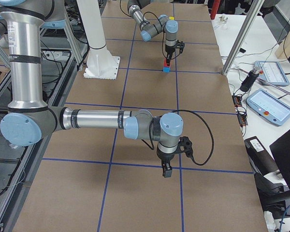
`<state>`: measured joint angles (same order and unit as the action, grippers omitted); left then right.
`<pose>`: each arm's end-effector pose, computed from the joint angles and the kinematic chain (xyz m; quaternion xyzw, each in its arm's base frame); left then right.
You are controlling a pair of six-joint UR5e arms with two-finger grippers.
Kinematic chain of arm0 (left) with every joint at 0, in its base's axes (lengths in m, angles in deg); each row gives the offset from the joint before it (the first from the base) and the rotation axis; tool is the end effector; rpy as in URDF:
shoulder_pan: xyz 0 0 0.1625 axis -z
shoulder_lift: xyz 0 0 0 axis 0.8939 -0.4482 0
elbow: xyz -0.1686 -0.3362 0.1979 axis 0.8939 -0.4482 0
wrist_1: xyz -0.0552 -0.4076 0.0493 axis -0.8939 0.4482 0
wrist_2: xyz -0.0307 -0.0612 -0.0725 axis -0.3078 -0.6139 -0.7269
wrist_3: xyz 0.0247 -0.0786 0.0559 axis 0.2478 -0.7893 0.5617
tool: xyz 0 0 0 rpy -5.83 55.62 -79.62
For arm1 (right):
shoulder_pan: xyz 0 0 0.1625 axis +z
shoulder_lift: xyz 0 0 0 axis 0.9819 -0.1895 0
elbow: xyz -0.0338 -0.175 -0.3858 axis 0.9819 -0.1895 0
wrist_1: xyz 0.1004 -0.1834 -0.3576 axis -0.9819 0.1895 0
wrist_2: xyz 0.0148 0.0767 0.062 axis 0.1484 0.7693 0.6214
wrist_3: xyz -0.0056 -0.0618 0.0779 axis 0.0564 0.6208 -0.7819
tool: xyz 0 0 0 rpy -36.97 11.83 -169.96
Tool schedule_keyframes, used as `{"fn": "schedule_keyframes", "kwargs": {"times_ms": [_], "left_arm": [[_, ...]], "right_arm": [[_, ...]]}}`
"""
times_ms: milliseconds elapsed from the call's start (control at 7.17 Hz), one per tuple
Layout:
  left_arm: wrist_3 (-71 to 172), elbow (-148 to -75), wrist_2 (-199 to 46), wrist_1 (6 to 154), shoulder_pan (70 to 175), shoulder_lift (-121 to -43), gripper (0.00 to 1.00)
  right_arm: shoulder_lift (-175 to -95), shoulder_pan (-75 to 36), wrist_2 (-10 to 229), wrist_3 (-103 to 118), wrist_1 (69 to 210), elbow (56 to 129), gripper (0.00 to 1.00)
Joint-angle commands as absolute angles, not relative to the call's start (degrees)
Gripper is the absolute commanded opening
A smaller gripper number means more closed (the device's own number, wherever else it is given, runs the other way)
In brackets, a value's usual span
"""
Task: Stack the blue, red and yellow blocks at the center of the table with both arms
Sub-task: 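Lower the red cube onto the blue cube and open the left gripper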
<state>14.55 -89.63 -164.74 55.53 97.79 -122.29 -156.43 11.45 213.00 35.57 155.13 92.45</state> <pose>0.6112 -0.5394 0.1328 0.0761 0.3719 0.0978 0.9200 0.0784 -0.4810 0.6564 0.0282 -0.3125 -0.0921 0.9450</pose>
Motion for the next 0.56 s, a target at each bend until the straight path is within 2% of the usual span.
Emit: {"fn": "schedule_keyframes", "kwargs": {"times_ms": [0,419], "left_arm": [[14.6,-89.6,-164.7,56.8,97.6,-121.9,0.30],[14.6,-89.6,-164.7,57.2,97.4,-121.6,0.49]], "right_arm": [[-156.4,11.4,213.0,35.6,155.1,92.4,1.00],[-156.5,11.4,213.0,35.6,155.1,92.4,1.00]]}}
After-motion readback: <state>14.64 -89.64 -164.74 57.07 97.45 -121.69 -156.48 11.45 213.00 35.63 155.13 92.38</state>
